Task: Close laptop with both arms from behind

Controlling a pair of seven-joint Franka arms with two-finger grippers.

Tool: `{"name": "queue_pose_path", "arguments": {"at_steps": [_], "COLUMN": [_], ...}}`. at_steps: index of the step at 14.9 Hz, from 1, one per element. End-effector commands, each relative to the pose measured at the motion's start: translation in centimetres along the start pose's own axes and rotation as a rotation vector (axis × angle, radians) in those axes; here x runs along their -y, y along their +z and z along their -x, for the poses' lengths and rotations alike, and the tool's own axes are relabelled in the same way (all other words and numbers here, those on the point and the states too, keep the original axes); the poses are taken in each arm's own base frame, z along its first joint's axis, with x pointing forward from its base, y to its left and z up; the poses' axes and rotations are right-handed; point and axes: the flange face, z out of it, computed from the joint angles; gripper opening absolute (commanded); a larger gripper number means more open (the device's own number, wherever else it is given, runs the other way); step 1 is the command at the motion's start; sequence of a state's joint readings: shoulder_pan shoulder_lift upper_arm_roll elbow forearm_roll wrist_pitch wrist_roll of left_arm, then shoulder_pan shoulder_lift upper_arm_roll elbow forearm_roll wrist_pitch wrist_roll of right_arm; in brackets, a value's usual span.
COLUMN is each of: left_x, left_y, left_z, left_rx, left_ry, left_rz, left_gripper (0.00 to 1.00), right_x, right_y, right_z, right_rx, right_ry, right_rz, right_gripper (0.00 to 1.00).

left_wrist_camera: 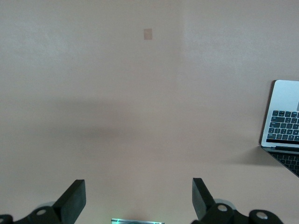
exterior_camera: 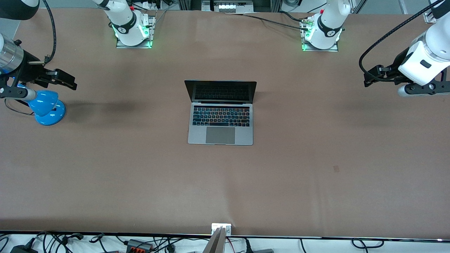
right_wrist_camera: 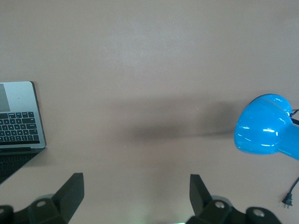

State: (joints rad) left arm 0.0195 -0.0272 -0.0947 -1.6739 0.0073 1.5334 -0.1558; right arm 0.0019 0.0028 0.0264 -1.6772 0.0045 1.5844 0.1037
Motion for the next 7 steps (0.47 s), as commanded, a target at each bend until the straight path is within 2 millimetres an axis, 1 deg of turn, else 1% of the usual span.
{"name": "queue_pose_path", "arguments": {"at_steps": [1,7], "left_x": [0.06,-0.19], "left_y": [-0.44,-0.45], "left_z": [-0.37,-0.34], "left_rx": [-0.002,0.0], "left_ry": [0.017,0.014], "left_rz": [-0.013,0.01], "left_gripper": [1.0,1.0], "right_x": [-0.11,-0.22], "right_y": [-0.66,-0.64], "right_z": [0.04,0.07], "right_rx": [-0.005,0.003], "right_ry": [0.0,-0.007], "right_rz": [-0.018,-0.016], "right_gripper": [1.0,1.0]}}
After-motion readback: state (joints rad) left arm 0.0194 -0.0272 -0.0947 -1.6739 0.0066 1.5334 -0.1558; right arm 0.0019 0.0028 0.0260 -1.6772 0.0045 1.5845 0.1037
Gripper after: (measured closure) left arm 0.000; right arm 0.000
